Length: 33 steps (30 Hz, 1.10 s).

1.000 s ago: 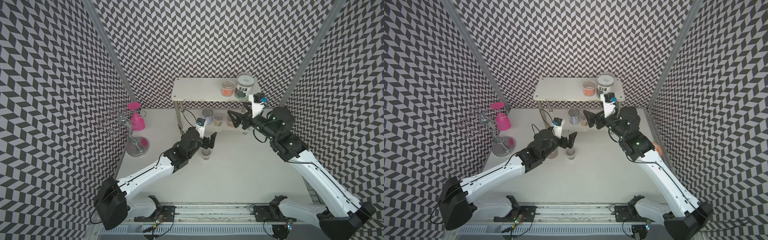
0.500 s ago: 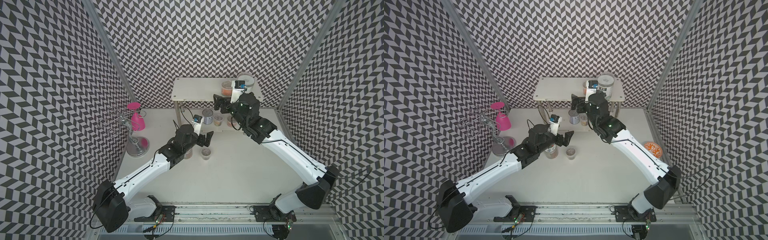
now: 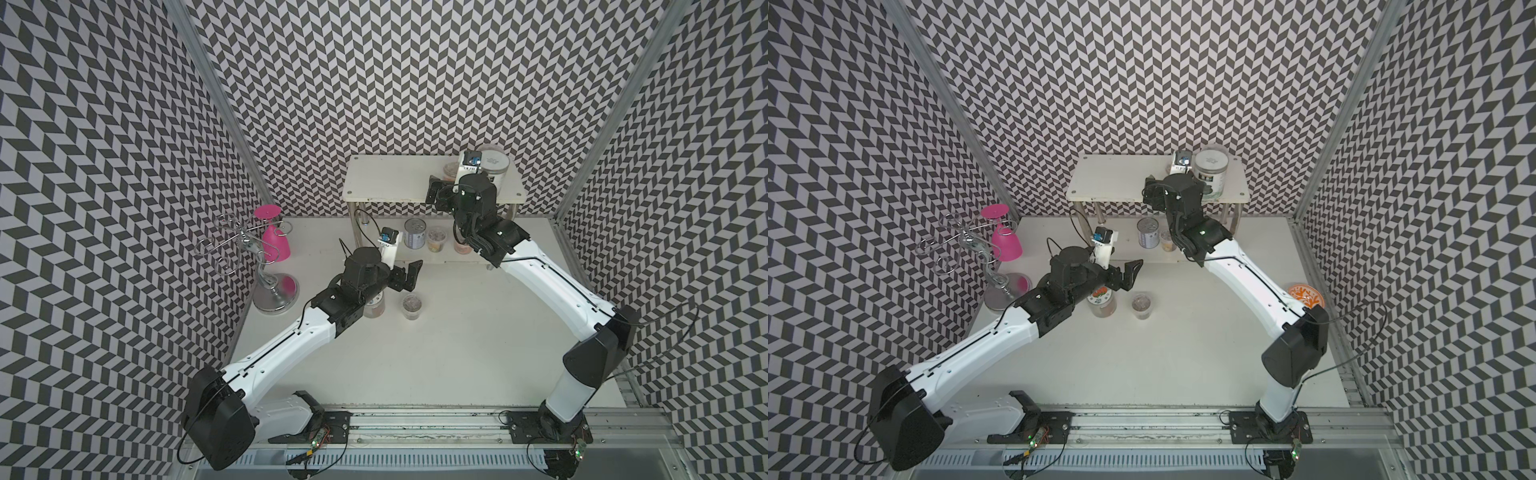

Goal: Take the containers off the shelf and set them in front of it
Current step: 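Pick up a container from the shelf.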

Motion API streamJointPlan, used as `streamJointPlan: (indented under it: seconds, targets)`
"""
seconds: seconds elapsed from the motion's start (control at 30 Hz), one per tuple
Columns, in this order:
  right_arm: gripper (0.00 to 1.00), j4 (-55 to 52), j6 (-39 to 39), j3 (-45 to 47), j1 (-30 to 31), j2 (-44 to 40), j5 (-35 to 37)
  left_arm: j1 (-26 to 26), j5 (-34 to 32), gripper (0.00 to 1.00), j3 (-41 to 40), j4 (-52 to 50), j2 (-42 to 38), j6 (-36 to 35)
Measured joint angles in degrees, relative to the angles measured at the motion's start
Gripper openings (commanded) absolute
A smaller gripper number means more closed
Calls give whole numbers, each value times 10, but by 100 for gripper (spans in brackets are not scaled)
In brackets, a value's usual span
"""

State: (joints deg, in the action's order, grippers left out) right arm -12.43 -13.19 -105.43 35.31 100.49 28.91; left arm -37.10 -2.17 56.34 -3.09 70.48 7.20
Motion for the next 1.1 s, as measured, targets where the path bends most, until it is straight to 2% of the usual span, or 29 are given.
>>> streamJointPlan:
  seconds: [0.6, 1.1]
  targets:
    - [96, 6, 48, -76, -28, 80, 38, 20, 16, 100, -4, -4, -4, 2]
    - [81, 28, 78, -111, -38, 116, 49, 28, 21, 100, -11, -6, -4, 2]
